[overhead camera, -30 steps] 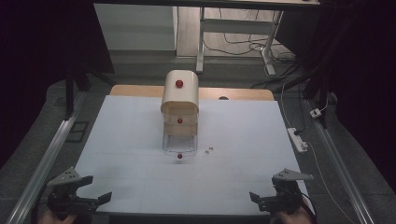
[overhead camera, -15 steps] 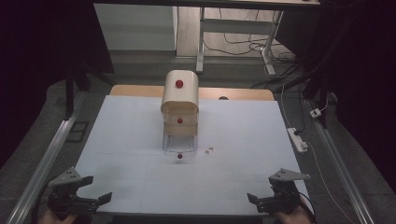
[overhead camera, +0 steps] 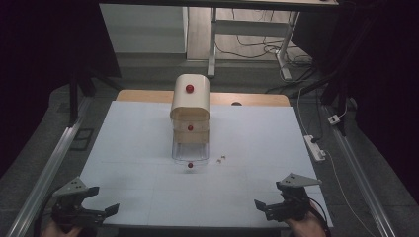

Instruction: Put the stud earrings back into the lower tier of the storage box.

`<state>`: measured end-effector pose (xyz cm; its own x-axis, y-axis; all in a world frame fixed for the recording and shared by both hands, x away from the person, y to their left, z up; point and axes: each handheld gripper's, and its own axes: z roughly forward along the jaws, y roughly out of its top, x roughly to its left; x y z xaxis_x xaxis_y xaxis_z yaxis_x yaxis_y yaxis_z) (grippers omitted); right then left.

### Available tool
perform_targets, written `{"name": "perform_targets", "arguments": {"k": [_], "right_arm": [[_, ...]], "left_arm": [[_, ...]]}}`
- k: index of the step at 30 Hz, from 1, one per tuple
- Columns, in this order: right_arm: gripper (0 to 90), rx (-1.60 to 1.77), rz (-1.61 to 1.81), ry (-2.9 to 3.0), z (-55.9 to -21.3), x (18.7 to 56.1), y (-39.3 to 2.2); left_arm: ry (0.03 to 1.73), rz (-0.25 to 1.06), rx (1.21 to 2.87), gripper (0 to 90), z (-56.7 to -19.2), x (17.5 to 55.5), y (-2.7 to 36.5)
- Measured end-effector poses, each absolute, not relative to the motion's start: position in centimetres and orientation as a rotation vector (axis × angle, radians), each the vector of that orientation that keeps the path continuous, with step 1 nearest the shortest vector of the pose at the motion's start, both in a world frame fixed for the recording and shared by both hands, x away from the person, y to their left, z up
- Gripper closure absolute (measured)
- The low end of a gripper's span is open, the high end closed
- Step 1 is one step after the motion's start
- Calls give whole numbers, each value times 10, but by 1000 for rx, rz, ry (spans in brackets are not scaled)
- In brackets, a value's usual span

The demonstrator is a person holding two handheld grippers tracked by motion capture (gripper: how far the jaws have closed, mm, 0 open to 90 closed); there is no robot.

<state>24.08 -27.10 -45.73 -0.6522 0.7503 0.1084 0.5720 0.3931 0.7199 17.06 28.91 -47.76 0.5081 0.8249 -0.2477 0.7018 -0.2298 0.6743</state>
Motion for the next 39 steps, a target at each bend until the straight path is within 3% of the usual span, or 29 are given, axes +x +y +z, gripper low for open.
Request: {"name": "perform_targets", "arguments": {"k": [21, 39], "right_arm": [[0, 1126, 1194, 2433, -455, 265, -246], [0, 1070, 1120, 2487, -460, 310, -214]], "left_arm": [[1243, 202, 1997, 1, -478, 171, 289], [1248, 199, 1994, 2, -478, 171, 289]]}}
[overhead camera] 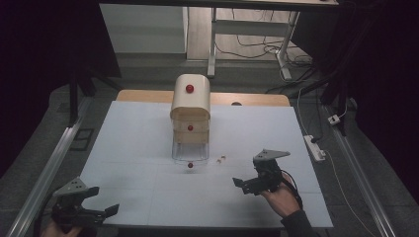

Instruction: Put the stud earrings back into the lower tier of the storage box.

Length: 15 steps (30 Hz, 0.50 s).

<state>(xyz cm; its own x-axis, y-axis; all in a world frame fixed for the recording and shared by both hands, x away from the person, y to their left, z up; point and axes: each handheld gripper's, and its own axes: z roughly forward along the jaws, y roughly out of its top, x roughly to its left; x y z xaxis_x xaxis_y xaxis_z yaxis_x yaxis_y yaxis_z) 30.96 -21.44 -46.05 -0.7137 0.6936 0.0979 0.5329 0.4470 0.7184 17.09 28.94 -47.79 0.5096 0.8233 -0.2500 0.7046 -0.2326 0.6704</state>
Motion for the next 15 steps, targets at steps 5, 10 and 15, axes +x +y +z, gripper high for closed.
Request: {"name": "perform_targets", "arguments": {"k": [5, 10, 15], "right_arm": [[0, 1076, 1011, 2492, -465, 324, -206], [0, 1068, 964, 2501, -470, 338, -199], [0, 1056, 925, 2498, -472, 350, -193]], "left_arm": [[1249, 198, 1993, 3, -478, 171, 290], [1250, 194, 1990, 3, -478, 171, 290], [1252, 192, 1988, 3, -478, 171, 290]]}}
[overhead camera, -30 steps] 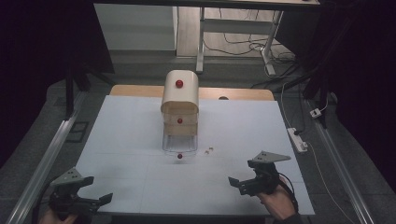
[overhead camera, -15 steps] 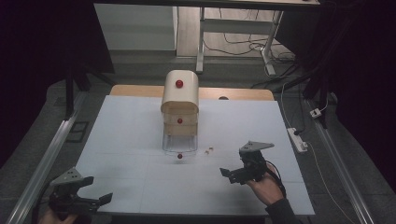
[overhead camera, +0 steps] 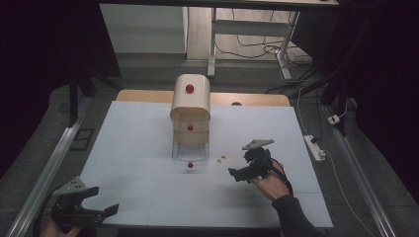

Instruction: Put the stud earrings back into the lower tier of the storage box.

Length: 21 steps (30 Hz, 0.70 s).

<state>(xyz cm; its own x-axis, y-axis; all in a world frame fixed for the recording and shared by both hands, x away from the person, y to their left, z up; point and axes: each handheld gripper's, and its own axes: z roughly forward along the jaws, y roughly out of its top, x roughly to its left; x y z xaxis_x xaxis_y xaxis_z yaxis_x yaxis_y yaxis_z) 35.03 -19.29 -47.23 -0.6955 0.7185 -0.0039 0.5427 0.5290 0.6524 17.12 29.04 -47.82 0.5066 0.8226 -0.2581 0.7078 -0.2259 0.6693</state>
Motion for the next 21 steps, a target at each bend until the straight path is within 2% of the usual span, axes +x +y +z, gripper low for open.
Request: {"name": "perform_targets", "arguments": {"k": [14, 18, 21], "right_arm": [[15, 1061, 819, 2519, -496, 393, -172], [85, 1058, 800, 2519, -500, 404, -167], [227, 1017, 784, 2551, -503, 412, -163]], "left_arm": [[1257, 183, 1979, 3, -478, 172, 292], [1257, 182, 1977, 4, -479, 171, 292], [1257, 178, 1976, 5, -479, 172, 292]]}}
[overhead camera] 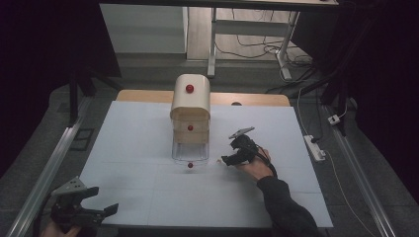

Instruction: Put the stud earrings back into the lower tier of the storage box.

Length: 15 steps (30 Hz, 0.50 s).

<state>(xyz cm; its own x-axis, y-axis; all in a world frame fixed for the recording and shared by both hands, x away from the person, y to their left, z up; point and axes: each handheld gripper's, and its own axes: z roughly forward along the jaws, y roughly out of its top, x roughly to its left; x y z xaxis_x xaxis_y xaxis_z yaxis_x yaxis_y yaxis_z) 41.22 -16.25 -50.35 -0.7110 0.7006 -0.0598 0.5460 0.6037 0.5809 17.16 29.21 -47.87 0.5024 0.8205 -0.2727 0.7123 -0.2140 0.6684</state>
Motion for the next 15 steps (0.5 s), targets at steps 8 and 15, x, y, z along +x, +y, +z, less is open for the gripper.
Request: {"name": "perform_targets", "arguments": {"k": [8, 15], "right_arm": [[531, 965, 830, 2633, -507, 420, -156], [822, 855, 788, 2700, -512, 422, -143]], "left_arm": [[1254, 178, 1978, 6, -479, 171, 292], [1252, 178, 1979, 7, -479, 171, 292]]}}
